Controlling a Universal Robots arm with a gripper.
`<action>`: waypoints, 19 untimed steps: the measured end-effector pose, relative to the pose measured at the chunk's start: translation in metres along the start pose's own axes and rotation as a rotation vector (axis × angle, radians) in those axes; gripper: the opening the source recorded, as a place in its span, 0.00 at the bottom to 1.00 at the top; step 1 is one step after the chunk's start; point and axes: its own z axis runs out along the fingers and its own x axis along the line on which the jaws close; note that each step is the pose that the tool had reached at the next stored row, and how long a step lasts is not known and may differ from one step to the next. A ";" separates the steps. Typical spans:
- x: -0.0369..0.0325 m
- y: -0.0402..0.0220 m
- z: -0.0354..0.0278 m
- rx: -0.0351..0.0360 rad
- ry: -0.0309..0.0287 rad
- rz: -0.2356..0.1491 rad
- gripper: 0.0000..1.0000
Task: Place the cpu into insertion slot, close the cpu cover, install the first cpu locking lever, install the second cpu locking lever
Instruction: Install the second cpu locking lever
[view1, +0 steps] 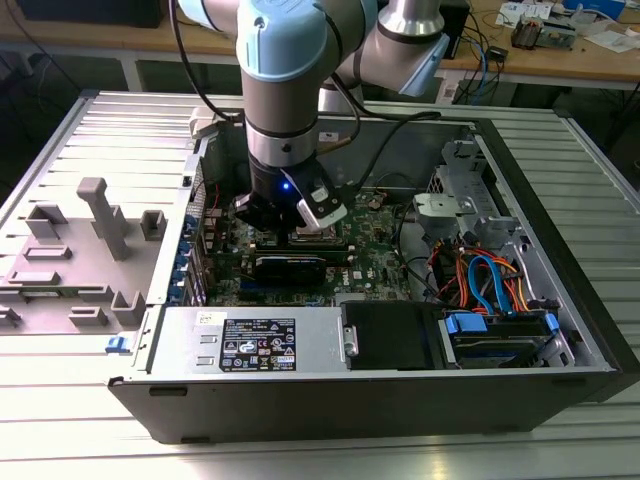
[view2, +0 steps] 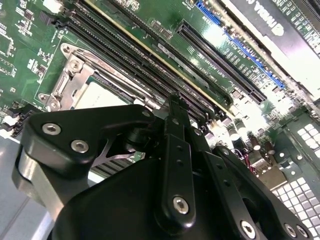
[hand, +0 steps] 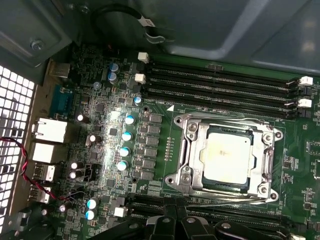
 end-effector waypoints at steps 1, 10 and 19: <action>0.0000 -0.0001 0.0009 -0.0049 -0.0008 0.000 0.11; 0.0034 -0.0030 0.0069 -0.0418 -0.0063 0.000 0.11; 0.0054 -0.0030 0.0102 -0.0710 -0.0108 0.000 0.11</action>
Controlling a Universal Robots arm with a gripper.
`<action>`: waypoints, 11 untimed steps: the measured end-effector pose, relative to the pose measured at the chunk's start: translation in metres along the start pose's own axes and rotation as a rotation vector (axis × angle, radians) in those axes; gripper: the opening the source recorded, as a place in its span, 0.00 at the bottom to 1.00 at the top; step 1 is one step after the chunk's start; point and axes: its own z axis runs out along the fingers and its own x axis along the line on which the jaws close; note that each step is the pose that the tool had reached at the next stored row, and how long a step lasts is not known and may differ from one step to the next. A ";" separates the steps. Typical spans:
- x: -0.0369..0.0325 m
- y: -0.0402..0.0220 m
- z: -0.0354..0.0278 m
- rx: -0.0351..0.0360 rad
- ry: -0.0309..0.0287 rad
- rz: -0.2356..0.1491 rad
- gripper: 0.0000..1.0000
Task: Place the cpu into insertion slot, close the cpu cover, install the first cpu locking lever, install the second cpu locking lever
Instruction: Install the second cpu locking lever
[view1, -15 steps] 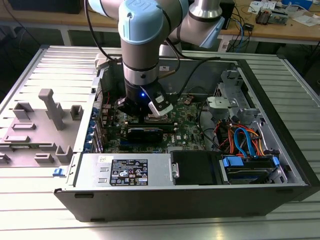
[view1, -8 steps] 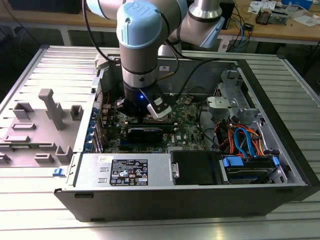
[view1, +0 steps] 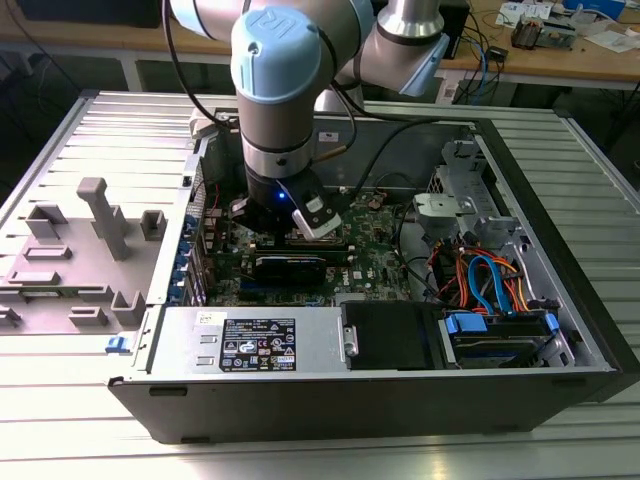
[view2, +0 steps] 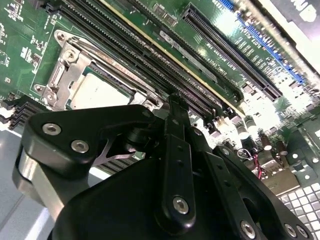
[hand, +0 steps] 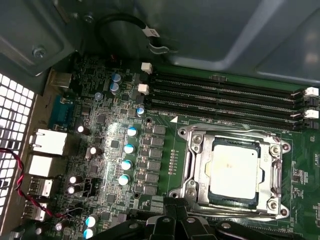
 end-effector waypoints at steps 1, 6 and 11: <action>0.0000 -0.0001 0.0004 -0.0033 -0.0006 0.000 0.11; 0.0002 -0.0005 0.0030 -0.0136 -0.0022 0.000 0.11; 0.0007 -0.0009 0.0060 -0.0195 -0.0047 0.000 0.11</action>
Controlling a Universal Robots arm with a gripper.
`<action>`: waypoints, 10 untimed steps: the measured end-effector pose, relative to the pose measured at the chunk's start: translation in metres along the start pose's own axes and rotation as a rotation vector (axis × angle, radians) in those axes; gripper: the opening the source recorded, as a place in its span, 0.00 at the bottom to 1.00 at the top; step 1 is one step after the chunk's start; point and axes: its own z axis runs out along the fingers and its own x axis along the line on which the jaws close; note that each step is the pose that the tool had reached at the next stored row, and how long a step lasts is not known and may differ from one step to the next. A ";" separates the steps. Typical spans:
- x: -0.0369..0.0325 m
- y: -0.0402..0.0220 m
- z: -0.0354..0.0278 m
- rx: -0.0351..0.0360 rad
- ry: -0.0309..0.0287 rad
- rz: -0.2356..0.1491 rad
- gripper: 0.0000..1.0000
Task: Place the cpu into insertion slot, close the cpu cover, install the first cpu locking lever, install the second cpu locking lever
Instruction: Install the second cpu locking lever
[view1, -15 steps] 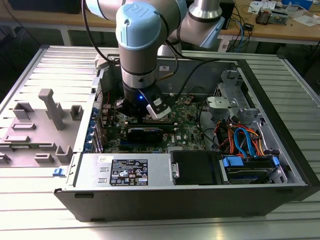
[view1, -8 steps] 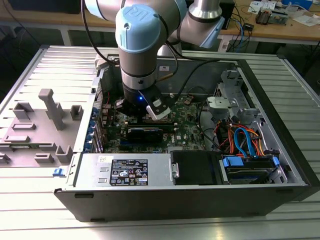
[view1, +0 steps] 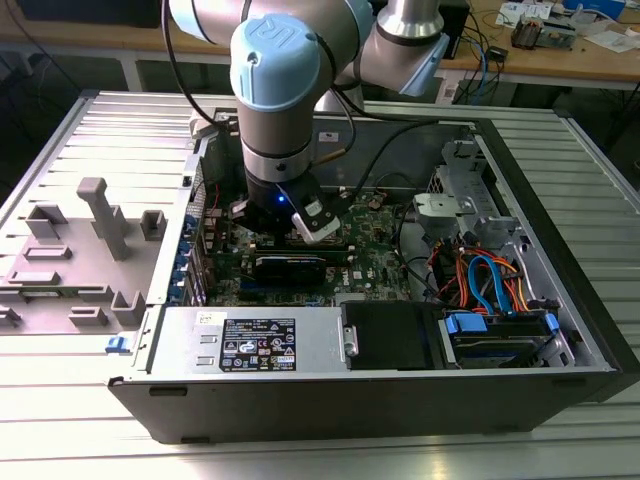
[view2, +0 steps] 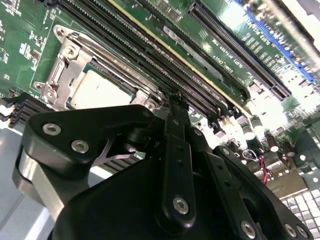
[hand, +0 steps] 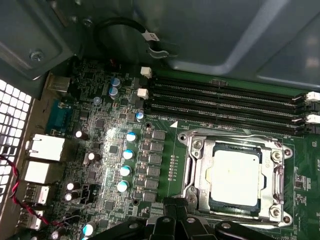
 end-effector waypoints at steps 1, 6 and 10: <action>0.0004 0.0000 0.0003 0.0000 0.0000 0.000 0.11; 0.0016 0.0003 -0.0001 0.0029 0.0005 0.000 0.11; 0.0023 0.0003 0.0000 0.0093 0.0019 0.000 0.11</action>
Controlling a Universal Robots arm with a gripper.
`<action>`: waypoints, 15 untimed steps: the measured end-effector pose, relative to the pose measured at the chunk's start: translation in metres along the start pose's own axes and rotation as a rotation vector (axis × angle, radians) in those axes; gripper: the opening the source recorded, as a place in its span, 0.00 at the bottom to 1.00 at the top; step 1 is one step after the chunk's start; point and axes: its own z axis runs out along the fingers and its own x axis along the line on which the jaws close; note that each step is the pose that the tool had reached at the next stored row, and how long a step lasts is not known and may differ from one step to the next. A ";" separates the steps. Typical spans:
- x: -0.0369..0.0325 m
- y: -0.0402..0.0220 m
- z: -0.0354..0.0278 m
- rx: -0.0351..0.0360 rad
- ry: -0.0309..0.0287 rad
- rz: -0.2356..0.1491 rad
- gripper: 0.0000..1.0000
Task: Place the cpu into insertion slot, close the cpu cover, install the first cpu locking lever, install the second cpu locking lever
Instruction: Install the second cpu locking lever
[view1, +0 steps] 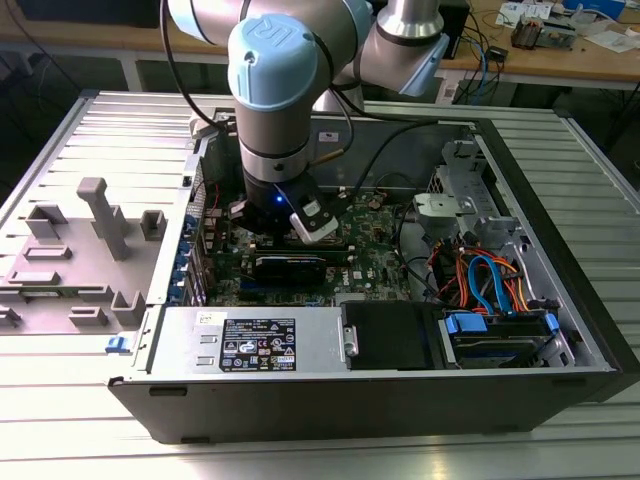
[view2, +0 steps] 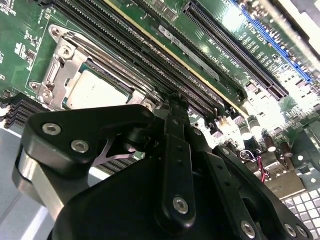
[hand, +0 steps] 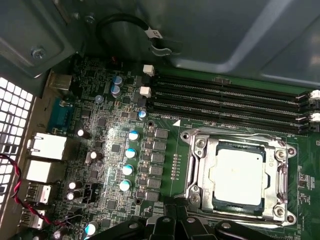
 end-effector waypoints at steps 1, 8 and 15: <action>0.0001 0.0002 0.0003 -0.0008 0.0000 0.000 0.11; -0.0001 0.0013 0.0027 -0.0129 -0.0021 0.000 0.11; 0.0002 0.0014 0.0023 -0.0067 -0.0014 0.000 0.11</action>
